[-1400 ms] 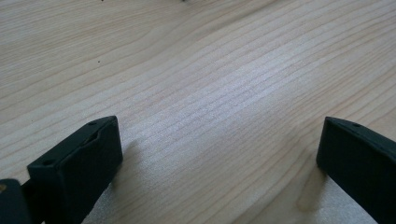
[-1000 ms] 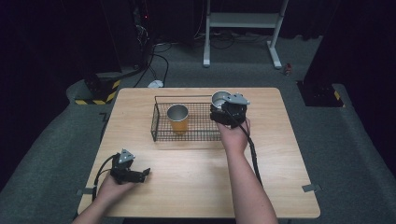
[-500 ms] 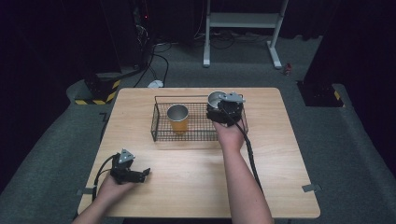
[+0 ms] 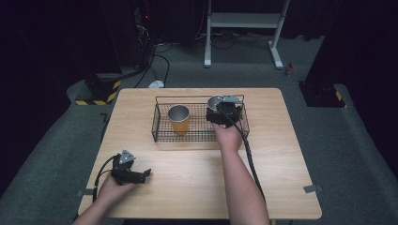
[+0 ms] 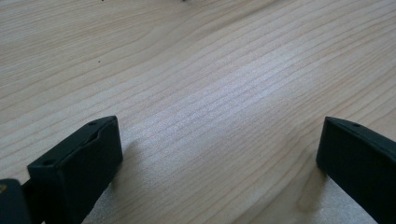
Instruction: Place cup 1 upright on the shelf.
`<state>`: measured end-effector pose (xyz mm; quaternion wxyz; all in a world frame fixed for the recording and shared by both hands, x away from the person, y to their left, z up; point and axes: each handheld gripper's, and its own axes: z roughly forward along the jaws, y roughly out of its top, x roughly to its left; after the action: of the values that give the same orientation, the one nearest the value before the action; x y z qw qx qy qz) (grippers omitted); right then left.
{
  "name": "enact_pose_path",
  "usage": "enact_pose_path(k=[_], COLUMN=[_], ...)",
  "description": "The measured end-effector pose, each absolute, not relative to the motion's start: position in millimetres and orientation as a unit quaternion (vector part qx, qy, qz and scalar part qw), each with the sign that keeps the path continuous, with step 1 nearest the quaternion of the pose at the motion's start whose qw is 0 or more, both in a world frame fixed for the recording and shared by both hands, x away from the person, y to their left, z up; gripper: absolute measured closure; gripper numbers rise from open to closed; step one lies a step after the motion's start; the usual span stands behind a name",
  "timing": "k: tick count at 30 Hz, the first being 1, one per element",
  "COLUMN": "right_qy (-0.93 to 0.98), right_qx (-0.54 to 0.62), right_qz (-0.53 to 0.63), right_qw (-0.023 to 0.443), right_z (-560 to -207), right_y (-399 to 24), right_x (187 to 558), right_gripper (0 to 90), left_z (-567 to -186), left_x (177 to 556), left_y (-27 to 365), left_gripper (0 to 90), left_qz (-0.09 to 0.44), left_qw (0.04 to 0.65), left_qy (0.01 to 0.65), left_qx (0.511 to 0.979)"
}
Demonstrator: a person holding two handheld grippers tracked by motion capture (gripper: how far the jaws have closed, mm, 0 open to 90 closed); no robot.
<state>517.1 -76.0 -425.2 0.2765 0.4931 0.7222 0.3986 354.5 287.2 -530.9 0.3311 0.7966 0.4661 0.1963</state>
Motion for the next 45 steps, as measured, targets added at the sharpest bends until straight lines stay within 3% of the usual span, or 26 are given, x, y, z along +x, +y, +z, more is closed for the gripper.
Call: enact_pose_path(k=[29, 45], right_qy=[0.749, 0.742], right_qx=[0.507, 0.513], right_qz=[0.342, 0.345], right_qw=[0.255, 0.260], right_z=[-464.2, -458.4], right_y=[-65.5, -72.1], right_x=[527.9, 524.7], right_gripper=[18.4, 18.3], left_z=[-530.8, -530.8], left_x=[354.7, 354.7], left_y=[287.7, 287.5], left_gripper=[0.7, 0.7], left_qz=[0.197, 0.198], left_qw=[0.330, 0.330], left_qy=[0.464, 0.465], left_qx=[0.798, 0.798])
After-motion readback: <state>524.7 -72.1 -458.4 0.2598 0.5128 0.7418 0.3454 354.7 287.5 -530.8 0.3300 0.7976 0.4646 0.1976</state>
